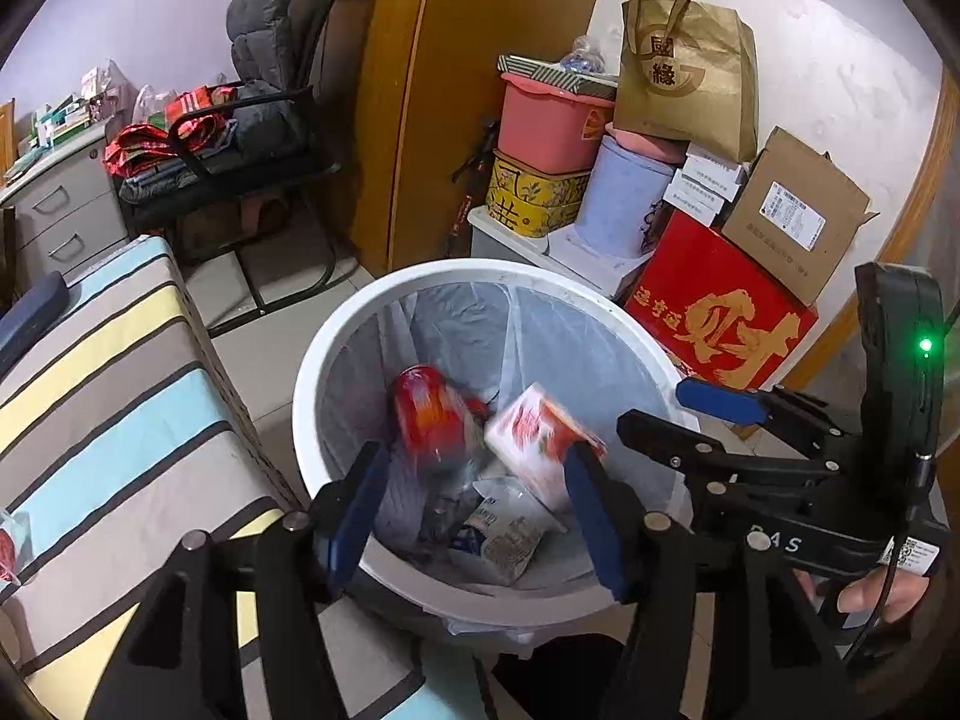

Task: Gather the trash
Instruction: 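Carry red can and strawberry carton over the wastebasket and open both tools, then move both tools back over the table toward the remaining trash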

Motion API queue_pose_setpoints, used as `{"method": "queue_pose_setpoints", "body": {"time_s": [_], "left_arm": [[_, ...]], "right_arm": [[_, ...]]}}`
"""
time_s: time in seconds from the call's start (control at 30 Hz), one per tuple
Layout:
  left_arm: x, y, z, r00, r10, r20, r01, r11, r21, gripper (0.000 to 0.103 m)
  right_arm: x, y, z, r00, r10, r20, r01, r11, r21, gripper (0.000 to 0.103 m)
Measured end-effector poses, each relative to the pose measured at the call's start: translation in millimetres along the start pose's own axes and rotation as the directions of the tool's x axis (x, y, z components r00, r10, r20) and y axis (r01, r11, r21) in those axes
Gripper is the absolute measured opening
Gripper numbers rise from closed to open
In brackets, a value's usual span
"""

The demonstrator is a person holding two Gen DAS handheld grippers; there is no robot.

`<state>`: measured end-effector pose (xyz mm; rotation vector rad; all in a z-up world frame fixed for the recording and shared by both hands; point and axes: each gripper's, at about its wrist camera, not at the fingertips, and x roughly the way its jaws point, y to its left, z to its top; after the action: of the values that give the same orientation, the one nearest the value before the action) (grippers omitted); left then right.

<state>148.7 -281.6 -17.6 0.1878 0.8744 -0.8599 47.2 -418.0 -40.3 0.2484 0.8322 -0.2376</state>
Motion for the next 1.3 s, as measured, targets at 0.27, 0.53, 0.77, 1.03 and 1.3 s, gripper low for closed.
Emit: {"method": "queue_pose_setpoints", "body": {"time_s": [0.27,0.53,0.77,1.03,1.3], "left_arm": [[-25,8,-7,0.999,0.040,0.035,-0.040,0.999,-0.009,0.063],[-53,18,-19,0.996,0.057,0.073,-0.054,0.998,-0.038,0.063],[-78,31,-31,0.990,0.090,0.105,-0.083,0.994,-0.070,0.063],[-110,50,-53,0.976,0.164,0.145,-0.149,0.983,-0.105,0.063],[-137,76,-70,0.960,0.221,0.170,-0.193,0.967,-0.168,0.063]], "right_arm": [[-15,10,-2,0.999,0.004,0.043,-0.004,1.000,-0.006,0.063],[-26,24,-3,0.997,0.016,0.074,-0.015,1.000,-0.023,0.063],[-38,44,-6,0.994,0.038,0.106,-0.033,0.998,-0.052,0.063],[-44,73,-10,0.989,0.083,0.126,-0.071,0.993,-0.096,0.063],[-44,105,-12,0.984,0.127,0.126,-0.109,0.984,-0.141,0.063]]}}
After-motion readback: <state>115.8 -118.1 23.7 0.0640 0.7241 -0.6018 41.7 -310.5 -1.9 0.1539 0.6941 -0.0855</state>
